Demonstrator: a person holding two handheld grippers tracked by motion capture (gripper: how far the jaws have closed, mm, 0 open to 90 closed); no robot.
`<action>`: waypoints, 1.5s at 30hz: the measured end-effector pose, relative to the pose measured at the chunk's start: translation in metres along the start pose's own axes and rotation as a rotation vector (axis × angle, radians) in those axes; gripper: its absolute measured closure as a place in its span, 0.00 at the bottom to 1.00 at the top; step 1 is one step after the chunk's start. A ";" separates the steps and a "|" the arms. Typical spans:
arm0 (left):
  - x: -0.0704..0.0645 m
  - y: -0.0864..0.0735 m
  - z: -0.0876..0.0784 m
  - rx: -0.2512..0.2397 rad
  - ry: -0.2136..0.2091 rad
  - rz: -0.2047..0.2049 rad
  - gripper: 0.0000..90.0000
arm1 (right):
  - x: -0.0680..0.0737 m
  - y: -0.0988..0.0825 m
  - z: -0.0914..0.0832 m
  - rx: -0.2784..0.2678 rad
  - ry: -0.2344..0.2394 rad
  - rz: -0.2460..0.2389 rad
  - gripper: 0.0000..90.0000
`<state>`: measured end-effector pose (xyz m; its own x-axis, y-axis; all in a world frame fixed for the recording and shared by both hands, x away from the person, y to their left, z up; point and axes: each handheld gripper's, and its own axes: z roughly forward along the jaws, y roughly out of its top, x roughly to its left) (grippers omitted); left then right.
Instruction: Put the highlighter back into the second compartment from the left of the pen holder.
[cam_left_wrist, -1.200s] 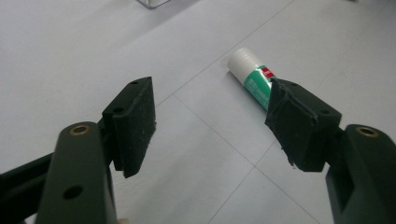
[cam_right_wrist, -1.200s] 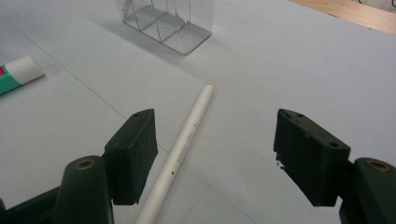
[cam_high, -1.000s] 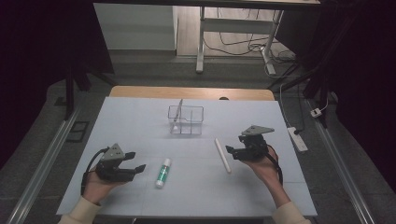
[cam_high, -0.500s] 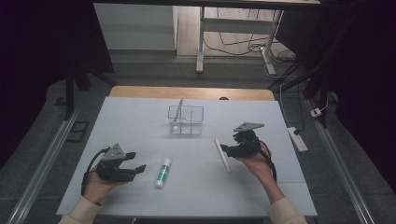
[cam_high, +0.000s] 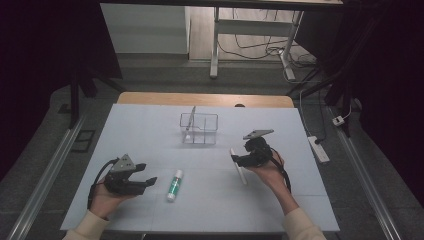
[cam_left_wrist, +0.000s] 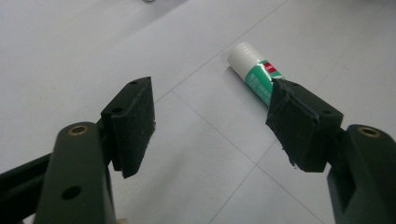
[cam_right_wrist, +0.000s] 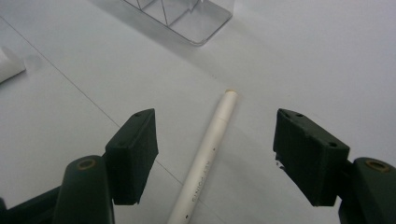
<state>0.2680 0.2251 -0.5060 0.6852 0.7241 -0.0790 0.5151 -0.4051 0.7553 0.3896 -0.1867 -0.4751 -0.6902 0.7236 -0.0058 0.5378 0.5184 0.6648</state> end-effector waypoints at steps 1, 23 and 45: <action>0.000 0.000 0.000 0.002 0.000 0.000 0.36 | 0.000 0.001 0.001 0.001 0.001 0.000 0.33; -0.001 0.002 0.003 0.006 -0.005 0.009 0.36 | 0.008 0.018 0.019 0.076 -0.002 0.024 0.37; 0.000 0.000 0.007 0.022 -0.004 0.013 0.35 | 0.000 0.025 0.056 0.189 -0.056 0.047 0.57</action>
<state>0.2721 0.2213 -0.5102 0.6942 0.7162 -0.0719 0.5171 -0.4267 0.7420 0.4299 -0.1485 -0.5006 -0.6372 0.7703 -0.0232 0.6535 0.5560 0.5136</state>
